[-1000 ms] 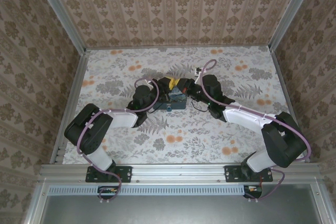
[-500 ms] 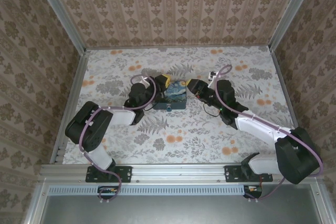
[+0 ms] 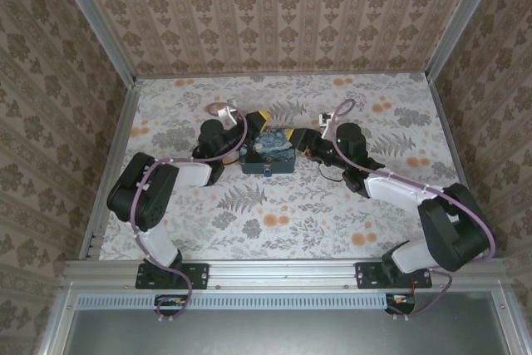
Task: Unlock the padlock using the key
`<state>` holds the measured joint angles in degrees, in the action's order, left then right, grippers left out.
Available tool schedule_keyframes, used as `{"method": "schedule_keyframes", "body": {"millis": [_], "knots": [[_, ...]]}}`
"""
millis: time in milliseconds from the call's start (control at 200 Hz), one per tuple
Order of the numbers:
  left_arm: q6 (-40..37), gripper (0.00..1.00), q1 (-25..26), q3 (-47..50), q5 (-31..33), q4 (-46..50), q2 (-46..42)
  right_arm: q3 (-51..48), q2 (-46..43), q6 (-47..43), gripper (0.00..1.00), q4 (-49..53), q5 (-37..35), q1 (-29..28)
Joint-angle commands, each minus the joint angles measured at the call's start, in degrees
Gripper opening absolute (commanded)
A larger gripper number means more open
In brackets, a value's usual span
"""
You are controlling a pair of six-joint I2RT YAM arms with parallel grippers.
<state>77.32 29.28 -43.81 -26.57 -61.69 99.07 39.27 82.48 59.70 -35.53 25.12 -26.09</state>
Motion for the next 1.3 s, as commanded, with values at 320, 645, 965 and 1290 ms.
{"method": "schedule_keyframes", "body": {"millis": [320,645,965,1290], "knots": [[-8.43,0.0,4.0,-2.54,0.0,8.08,-5.35,4.85,5.05,-1.57,0.45,-12.15,2.06,-1.76],[-6.39,0.0,5.44,-3.12,1.79,6.44,-5.24,4.12,6.12,-0.96,0.38,-13.05,1.08,-2.08],[-4.88,0.0,5.47,-3.11,2.97,5.67,-4.97,2.48,6.8,0.49,0.32,-15.24,1.24,-2.23],[-3.58,0.0,5.53,-3.2,3.36,4.45,-4.81,1.69,7.16,0.68,0.27,-15.57,0.94,-2.46]]}}
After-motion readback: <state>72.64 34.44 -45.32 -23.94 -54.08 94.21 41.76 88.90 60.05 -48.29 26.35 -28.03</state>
